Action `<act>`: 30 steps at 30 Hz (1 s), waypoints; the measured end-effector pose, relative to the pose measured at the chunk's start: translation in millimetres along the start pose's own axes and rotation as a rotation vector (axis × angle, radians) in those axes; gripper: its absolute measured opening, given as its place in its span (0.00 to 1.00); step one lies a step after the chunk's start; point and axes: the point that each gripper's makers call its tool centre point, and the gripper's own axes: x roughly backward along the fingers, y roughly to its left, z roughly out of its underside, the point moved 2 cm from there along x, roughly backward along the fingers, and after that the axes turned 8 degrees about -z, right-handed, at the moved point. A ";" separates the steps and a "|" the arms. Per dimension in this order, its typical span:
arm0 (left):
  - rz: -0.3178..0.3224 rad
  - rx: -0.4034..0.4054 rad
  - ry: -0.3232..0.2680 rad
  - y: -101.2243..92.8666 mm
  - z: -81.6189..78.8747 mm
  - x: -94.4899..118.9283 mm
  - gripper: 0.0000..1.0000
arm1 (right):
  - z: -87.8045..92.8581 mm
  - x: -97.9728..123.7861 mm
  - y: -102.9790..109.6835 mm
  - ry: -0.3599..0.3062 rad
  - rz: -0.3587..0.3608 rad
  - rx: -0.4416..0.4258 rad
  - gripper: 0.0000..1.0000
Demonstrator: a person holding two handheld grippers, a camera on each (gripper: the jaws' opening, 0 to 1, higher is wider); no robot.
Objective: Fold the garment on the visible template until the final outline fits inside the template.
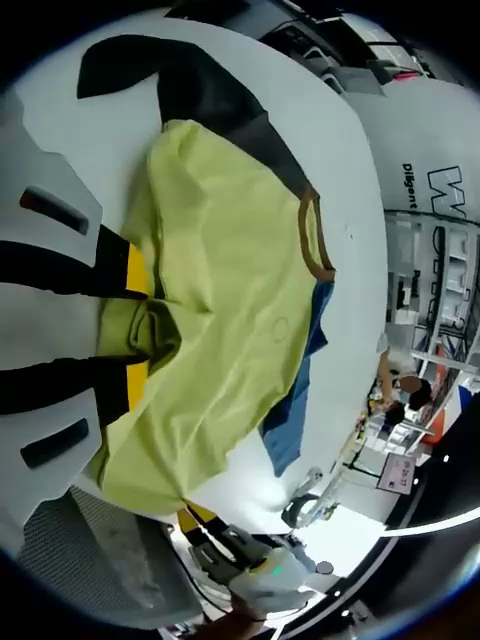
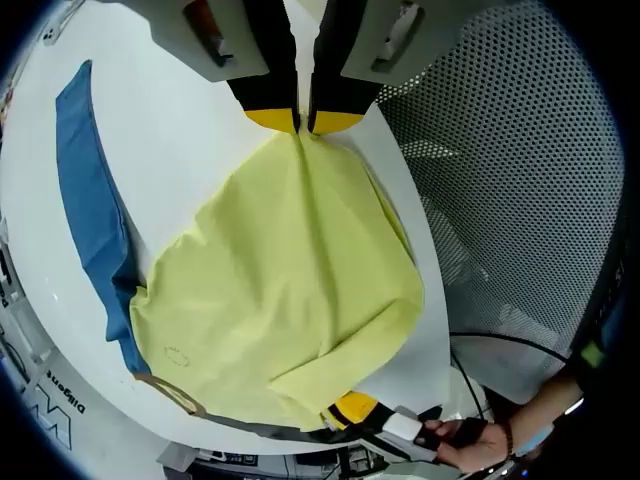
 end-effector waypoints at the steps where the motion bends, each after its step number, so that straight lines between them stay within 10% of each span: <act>1: -0.004 0.008 0.004 0.8 1.0 -1.2 0.17 | 0.1 -0.1 0.0 -0.001 0.000 -0.001 0.00; 17: -0.033 0.014 -0.018 -3.1 0.4 -11.7 0.01 | 0.1 -0.1 0.3 -0.015 0.000 -0.008 0.00; 30: -0.001 0.026 -0.101 -1.0 -13.3 23.0 0.00 | 0.2 -0.1 0.6 -0.009 0.001 -0.005 0.00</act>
